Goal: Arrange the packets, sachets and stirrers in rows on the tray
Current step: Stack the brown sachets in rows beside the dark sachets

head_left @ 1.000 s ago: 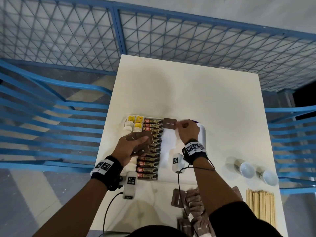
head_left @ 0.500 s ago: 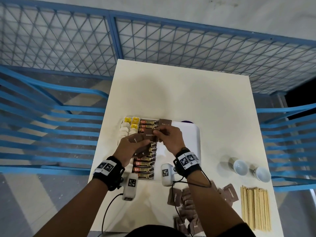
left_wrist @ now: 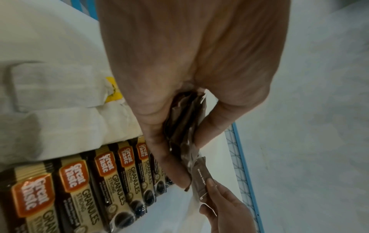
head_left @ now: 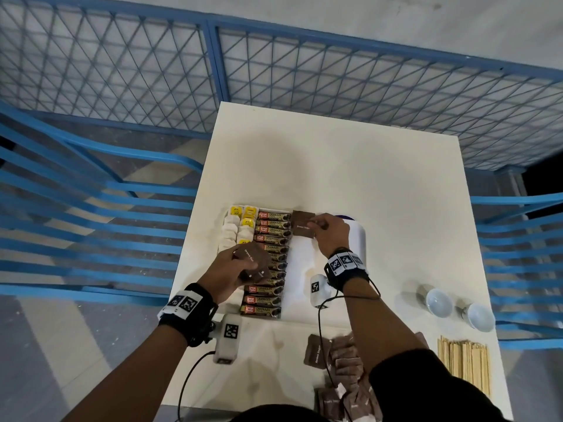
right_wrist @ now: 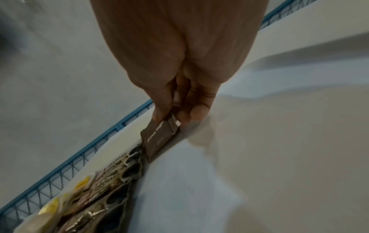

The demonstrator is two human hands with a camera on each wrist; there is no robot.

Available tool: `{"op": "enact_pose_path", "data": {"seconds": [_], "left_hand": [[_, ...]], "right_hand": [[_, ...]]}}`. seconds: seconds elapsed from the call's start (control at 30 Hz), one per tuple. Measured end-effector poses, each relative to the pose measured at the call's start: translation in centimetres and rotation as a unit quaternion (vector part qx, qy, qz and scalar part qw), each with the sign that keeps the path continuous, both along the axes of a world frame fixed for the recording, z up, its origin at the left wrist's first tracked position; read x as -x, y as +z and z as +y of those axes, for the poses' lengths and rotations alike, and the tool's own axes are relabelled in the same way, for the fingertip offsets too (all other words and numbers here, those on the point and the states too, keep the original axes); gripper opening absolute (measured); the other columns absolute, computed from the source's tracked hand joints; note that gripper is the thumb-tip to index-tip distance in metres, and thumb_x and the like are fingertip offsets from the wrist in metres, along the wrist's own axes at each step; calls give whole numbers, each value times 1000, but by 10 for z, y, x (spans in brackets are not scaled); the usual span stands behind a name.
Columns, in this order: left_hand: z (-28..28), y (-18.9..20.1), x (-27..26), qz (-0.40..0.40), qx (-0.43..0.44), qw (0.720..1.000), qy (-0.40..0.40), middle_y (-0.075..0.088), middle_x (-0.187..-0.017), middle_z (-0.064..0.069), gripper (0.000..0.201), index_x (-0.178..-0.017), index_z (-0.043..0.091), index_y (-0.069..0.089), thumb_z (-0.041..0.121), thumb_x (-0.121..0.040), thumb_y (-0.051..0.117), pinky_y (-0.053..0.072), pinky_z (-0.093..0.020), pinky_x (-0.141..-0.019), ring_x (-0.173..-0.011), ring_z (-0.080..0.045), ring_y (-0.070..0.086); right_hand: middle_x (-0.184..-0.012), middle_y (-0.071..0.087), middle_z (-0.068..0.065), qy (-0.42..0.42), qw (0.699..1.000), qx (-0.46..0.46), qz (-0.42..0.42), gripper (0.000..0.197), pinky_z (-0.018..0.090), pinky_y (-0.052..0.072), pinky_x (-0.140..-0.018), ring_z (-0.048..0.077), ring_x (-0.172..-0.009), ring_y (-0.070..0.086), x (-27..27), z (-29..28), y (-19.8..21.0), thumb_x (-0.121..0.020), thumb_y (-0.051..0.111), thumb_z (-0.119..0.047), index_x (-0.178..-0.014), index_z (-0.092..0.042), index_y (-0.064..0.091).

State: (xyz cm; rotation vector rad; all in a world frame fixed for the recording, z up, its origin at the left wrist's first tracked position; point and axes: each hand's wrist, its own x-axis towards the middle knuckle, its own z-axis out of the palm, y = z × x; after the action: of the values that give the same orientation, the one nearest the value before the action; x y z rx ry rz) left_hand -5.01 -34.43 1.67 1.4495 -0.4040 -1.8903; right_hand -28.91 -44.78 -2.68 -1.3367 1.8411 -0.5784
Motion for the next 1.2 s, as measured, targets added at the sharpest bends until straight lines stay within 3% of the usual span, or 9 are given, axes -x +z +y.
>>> {"op": "enact_pose_path", "data": {"seconds": [0.13,0.3,0.53,0.6,0.67,0.8,0.9,1.07,1.2], "left_hand": [[-1,-2,-4,1,4,1000,2,66,-123,-29,35,-126,-1,61,-9,-93,58,60,-48,-79,-111,-53,64],[-2,-1,-5,4,-1,1000,9,67,-122,-26,35,-125,1,62,-6,-91,65,60,-50,-78,-110,-50,65],[-4,3,-1,-26,4,1000,13,71,-117,-22,36,-121,3,66,1,-86,74,60,-50,-75,-104,-44,69],[-5,4,1,-37,9,999,11,72,-115,-21,36,-120,4,67,2,-85,76,61,-47,-71,-97,-40,71],[-6,6,3,-46,16,999,7,74,-109,-20,35,-118,5,67,3,-85,77,60,-43,-67,-88,-36,73],[-7,10,11,-51,29,998,7,75,-97,-12,35,-115,4,68,2,-82,79,61,-40,-63,-80,-28,74],[-6,11,16,-55,39,998,2,75,-100,-17,37,-113,6,69,2,-78,82,63,-49,-72,-85,-32,74],[-3,13,17,-49,40,998,-2,74,-101,-18,33,-114,6,70,17,-84,80,59,-61,-81,-92,-33,73],[0,11,17,-65,41,997,16,74,-106,-21,28,-114,7,69,11,-87,77,58,-65,-79,-92,-36,72]], "right_hand": [[-83,66,-2,0,1000,6,17,7,18,40,-73,14,-79,59,-2,-5,-3,-86,75,-19,-91,-15,73],[-80,65,-1,-22,1000,0,2,10,2,38,-58,8,-69,55,-6,-8,-9,-82,79,-16,-86,-16,70],[-80,67,-2,-73,997,24,-32,17,6,42,-63,2,-70,58,-3,-4,-6,-84,77,-22,-98,-16,68],[-81,68,-5,-87,995,42,-33,15,13,46,-69,1,-72,60,-5,3,1,-86,74,-26,-97,-17,69],[-82,69,-9,-53,997,44,-32,12,17,47,-73,-2,-75,60,-12,13,11,-86,74,-30,-93,-21,71],[-92,73,-11,113,989,7,-91,21,5,43,-70,-4,-83,63,-35,34,34,-87,73,-42,-96,-23,74],[-87,72,-12,182,977,-7,-111,18,6,43,-68,-7,-78,62,-43,44,43,-85,77,-39,-92,-22,75],[-81,69,-13,197,972,15,-126,7,11,45,-66,-5,-69,60,-37,45,45,-83,79,-21,-88,-20,74],[-88,72,-9,173,979,33,-102,8,6,42,-66,0,-76,61,-34,44,46,-87,75,-24,-95,-25,76]]}}
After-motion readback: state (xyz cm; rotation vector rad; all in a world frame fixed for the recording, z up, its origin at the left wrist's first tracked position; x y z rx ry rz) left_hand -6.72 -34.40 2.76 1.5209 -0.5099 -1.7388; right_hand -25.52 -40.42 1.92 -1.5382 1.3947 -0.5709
